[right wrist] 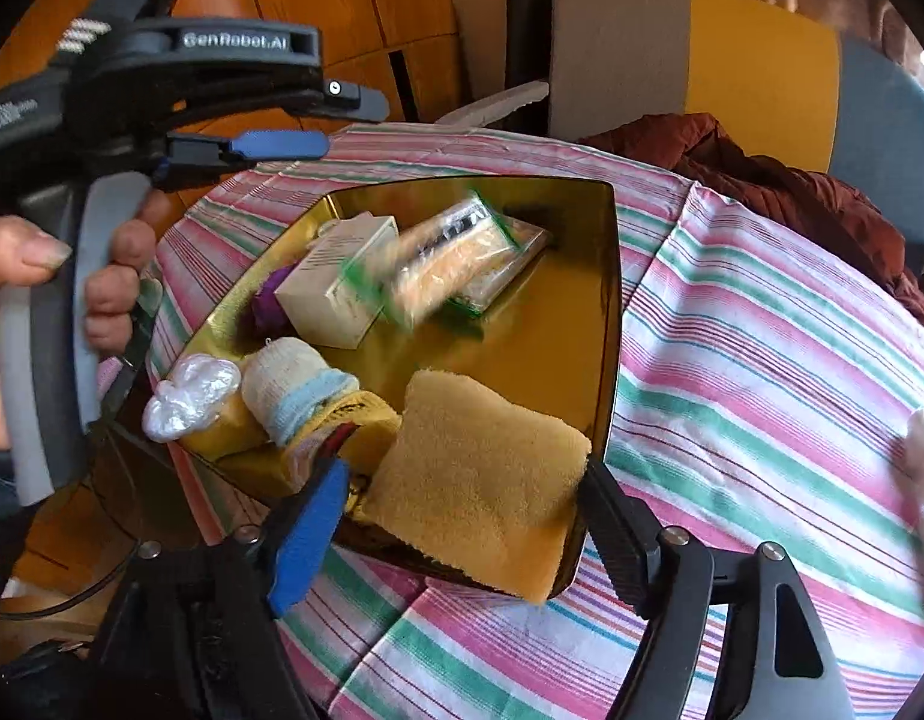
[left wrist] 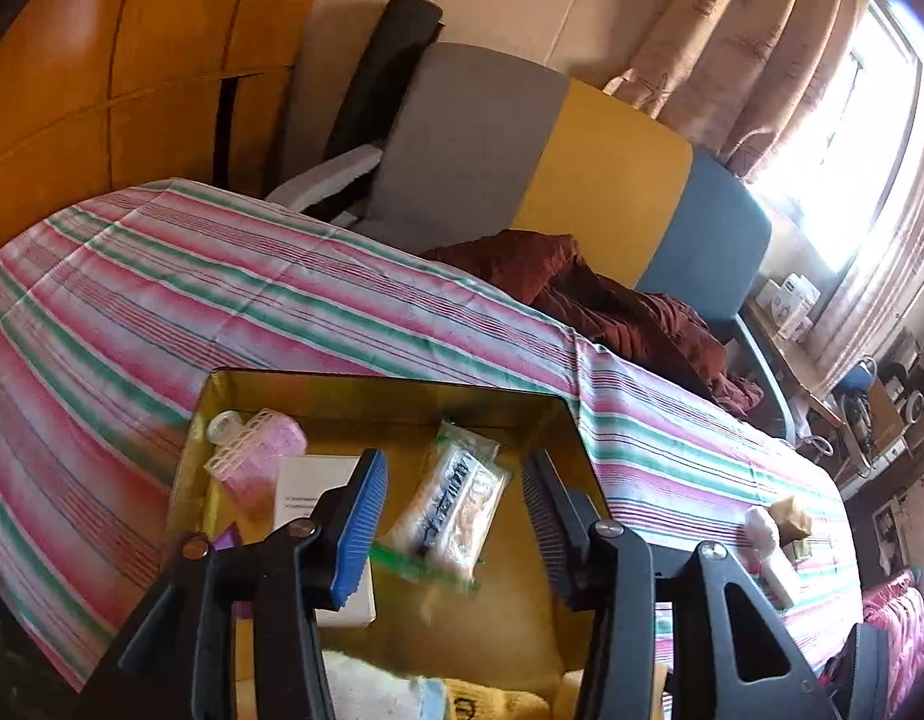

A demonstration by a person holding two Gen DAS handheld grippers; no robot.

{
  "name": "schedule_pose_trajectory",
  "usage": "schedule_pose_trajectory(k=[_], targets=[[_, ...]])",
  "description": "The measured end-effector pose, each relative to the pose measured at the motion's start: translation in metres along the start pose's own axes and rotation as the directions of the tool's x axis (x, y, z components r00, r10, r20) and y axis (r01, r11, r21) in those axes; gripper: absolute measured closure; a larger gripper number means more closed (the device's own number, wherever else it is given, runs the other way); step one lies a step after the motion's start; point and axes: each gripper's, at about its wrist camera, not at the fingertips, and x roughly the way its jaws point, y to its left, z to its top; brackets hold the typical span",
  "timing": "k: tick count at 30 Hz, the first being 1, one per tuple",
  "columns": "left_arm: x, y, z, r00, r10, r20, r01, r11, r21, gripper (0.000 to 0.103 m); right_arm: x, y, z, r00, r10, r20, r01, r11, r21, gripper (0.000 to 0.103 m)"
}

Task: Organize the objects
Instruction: 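Release the snack bar and sponge into the tray with both grippers, then move both grippers back toward the remaining items on the cloth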

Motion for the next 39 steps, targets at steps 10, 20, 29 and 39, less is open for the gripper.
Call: schedule_pose_trajectory(k=[10,20,29,39], targets=[[-0.032,0.002,-0.034,1.0,0.014,0.005,-0.014,1.0,0.024,0.056,-0.021,0.0,0.001,0.998,0.028,0.055,-0.029,0.999,0.029,0.022],[-0.057,0.012,-0.05,0.999,0.03,0.019,-0.03,0.999,0.014,0.056,-0.026,0.004,-0.003,0.996,0.066,0.052,-0.068,0.996,0.051,0.022],[-0.07,0.005,-0.064,0.996,0.073,0.049,-0.076,0.995,0.069,0.055,-0.029,0.001,-0.005,0.997,0.038,0.059,-0.043,0.996,0.082,0.016],[-0.079,-0.016,-0.075,0.994,0.082,0.078,-0.094,0.982,0.162,0.055,-0.04,-0.006,-0.007,0.996,0.02,0.085,-0.03,0.993,0.114,0.012]])
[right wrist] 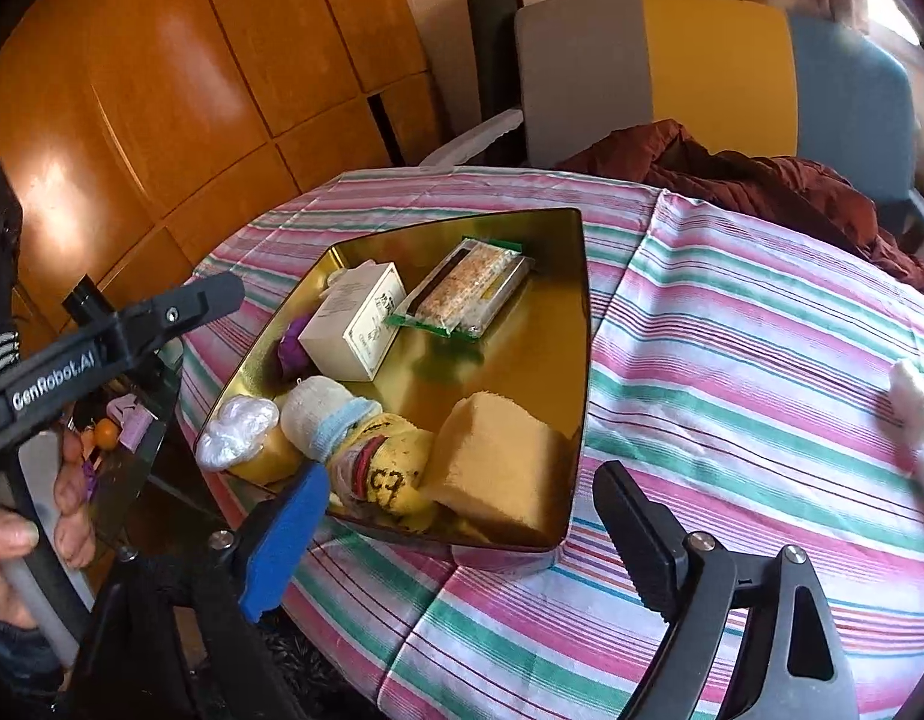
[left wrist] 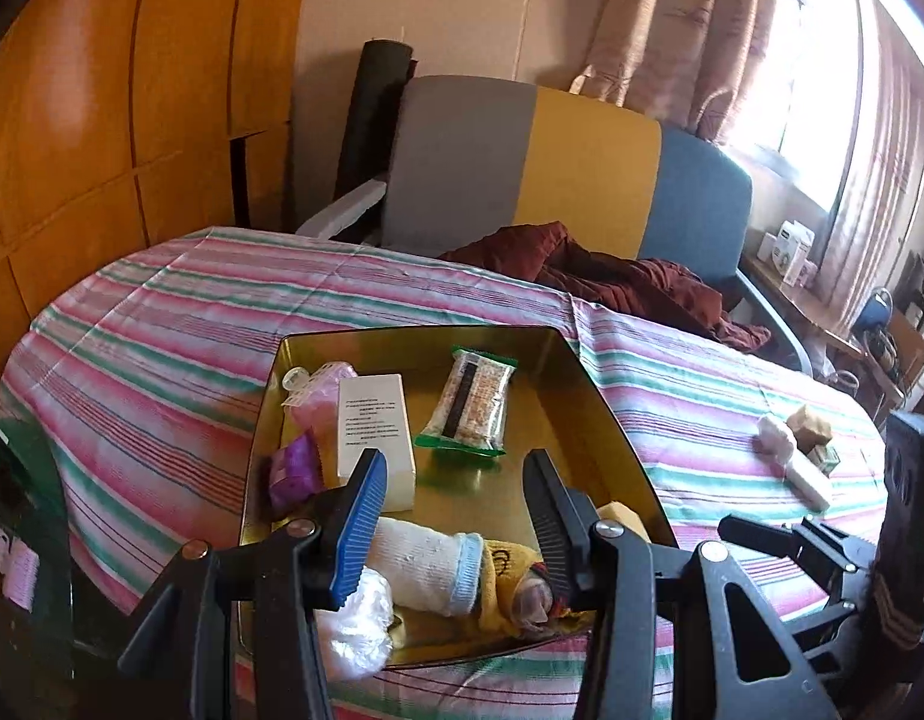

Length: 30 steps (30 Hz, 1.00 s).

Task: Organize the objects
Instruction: 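Move both grippers back toward the remaining items on the cloth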

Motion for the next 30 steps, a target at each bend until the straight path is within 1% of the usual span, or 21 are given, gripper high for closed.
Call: schedule_pose_trajectory(k=[4,8,13,19,25,28,30], targets=[[-0.001,-0.008,-0.002,1.0,-0.011,-0.007,0.011,1.0,0.021,0.055,-0.007,-0.007,0.0,1.0,-0.012,0.015,0.012,1.0,0.017,0.011],[-0.002,-0.018,-0.003,1.0,-0.027,-0.015,0.028,0.998,0.051,0.055,-0.016,-0.019,0.001,0.999,-0.042,0.031,0.041,0.998,0.037,0.009],[-0.001,-0.033,-0.004,0.998,-0.05,-0.031,0.053,0.994,0.094,0.055,-0.029,-0.044,-0.001,0.994,-0.102,0.037,0.099,0.992,0.076,0.008],[0.003,-0.057,-0.006,0.995,-0.086,-0.054,0.093,0.984,0.15,0.055,-0.046,-0.086,-0.005,0.98,-0.198,0.025,0.192,0.971,0.144,0.007],[0.008,-0.088,-0.004,0.986,-0.145,-0.077,0.159,0.964,0.213,0.055,-0.065,-0.143,-0.019,0.953,-0.3,-0.037,0.301,0.925,0.232,0.007],[0.012,-0.104,-0.003,0.979,-0.179,-0.094,0.197,0.952,0.235,0.055,-0.079,-0.177,-0.03,0.937,-0.341,-0.069,0.346,0.891,0.294,0.007],[0.016,-0.117,-0.003,0.973,-0.201,-0.112,0.224,0.94,0.256,0.055,-0.091,-0.2,-0.037,0.923,-0.374,-0.087,0.38,0.862,0.336,0.007]])
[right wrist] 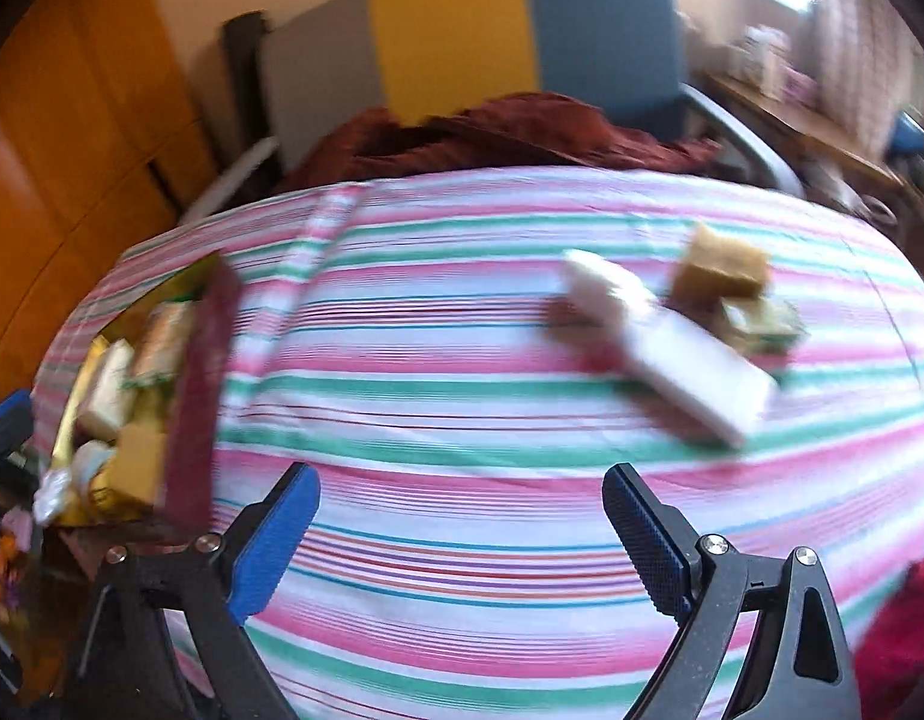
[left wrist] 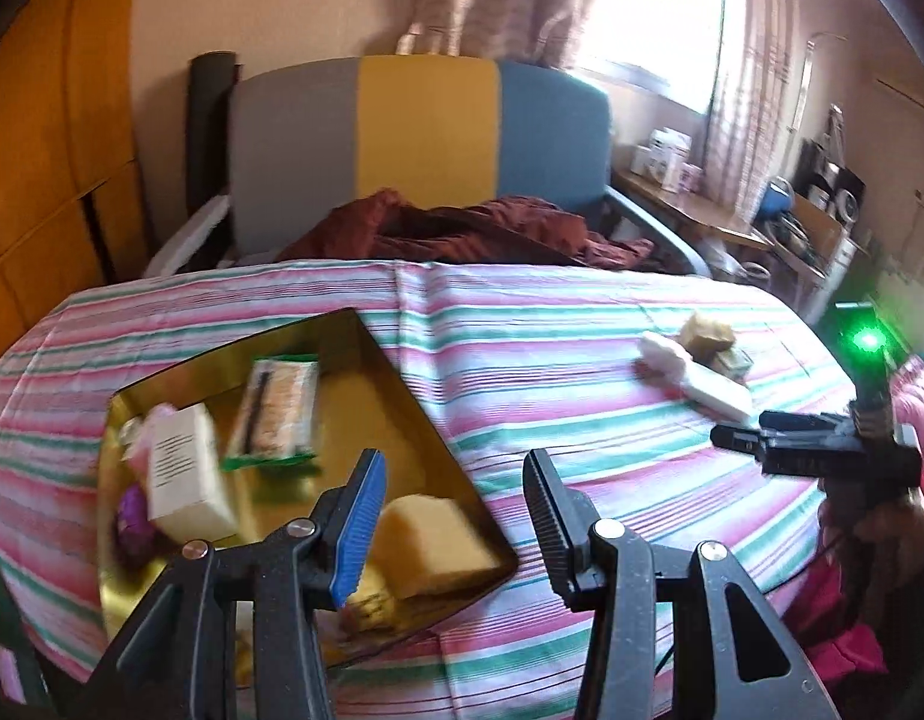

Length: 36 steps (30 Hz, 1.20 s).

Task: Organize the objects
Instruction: 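Move both grippers back toward the remaining items on the cloth, then grasp the white rectangular sponge with the left gripper while the right gripper approaches the yellow sponge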

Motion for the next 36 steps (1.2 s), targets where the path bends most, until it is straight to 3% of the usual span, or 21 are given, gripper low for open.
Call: schedule_pose_trajectory(k=[9,15,21,26,32,36], targets=[[0.035,-0.058,0.013,0.989,-0.118,-0.087,0.125,0.989,0.082,0.055,-0.006,-0.085,0.009,0.992,-0.119,-0.032,0.122,0.981,0.148,0.007],[0.067,-0.097,0.022,0.968,-0.186,-0.17,0.203,0.975,0.09,0.055,-0.003,-0.13,0.006,0.984,-0.172,-0.044,0.177,0.96,0.217,0.007],[0.11,-0.139,0.029,0.936,-0.226,-0.27,0.255,0.964,0.077,0.055,-0.008,-0.161,0.001,0.985,-0.169,-0.026,0.168,0.931,0.325,0.007],[0.153,-0.177,0.038,0.882,-0.299,-0.364,0.323,0.946,0.007,0.055,-0.019,-0.172,0.0,0.988,-0.151,0.003,0.138,0.912,0.385,0.007],[0.196,-0.219,0.051,0.857,-0.299,-0.42,0.316,0.948,-0.03,0.055,-0.032,-0.186,0.001,0.991,-0.131,0.037,0.102,0.891,0.443,0.005],[0.209,-0.247,0.061,0.872,-0.29,-0.395,0.309,0.951,-0.016,0.055,-0.037,-0.191,0.002,0.993,-0.108,0.051,0.072,0.881,0.468,0.005]])
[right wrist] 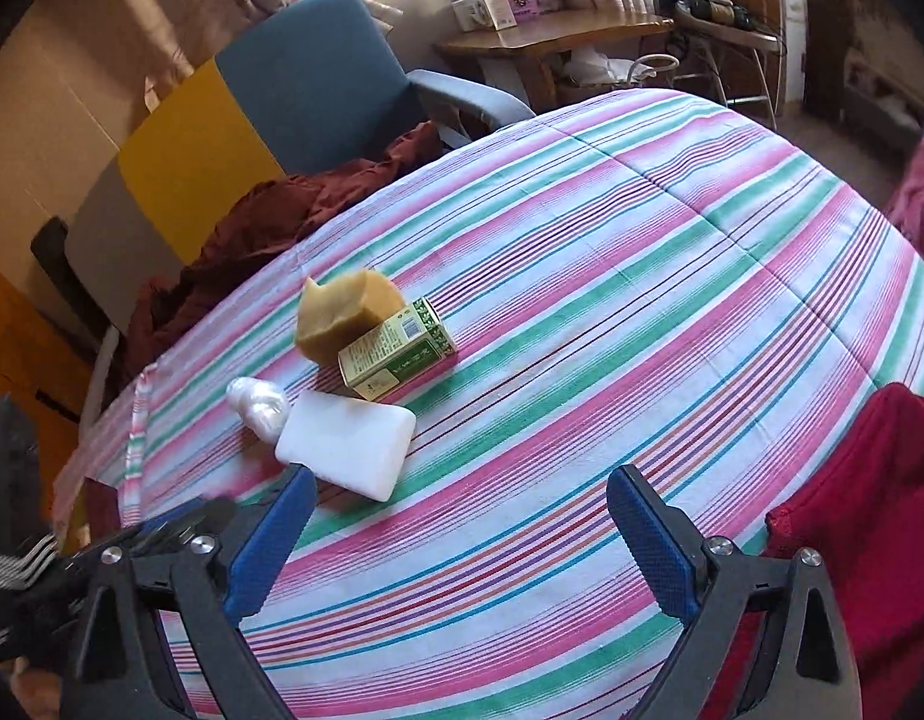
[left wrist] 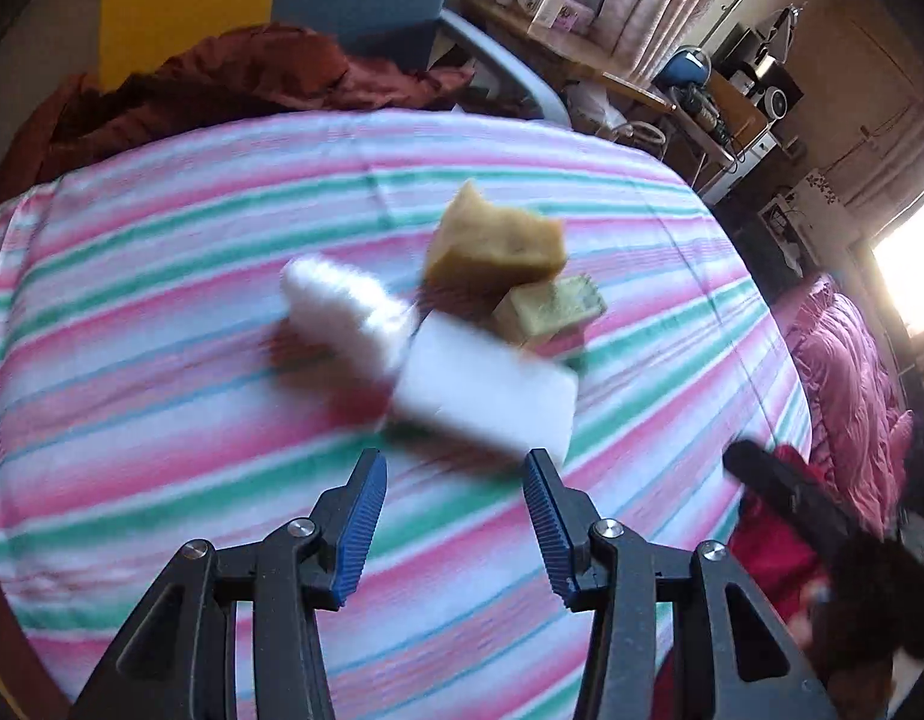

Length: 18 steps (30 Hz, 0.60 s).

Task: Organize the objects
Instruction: 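Grasp the white rectangular sponge with the left gripper while the right gripper approaches the yellow sponge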

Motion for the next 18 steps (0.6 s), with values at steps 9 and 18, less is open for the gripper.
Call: schedule_pose_trajectory(k=[9,18], targets=[[0.027,-0.035,0.027,1.0,0.024,0.019,-0.027,0.986,0.164,0.055,-0.004,-0.008,0.002,1.0,0.022,0.01,-0.023,0.999,0.04,0.004],[0.05,-0.059,0.035,1.0,-0.027,-0.012,0.03,0.915,0.402,0.055,0.0,-0.011,0.001,1.0,0.025,-0.006,-0.024,0.998,0.054,0.004]])
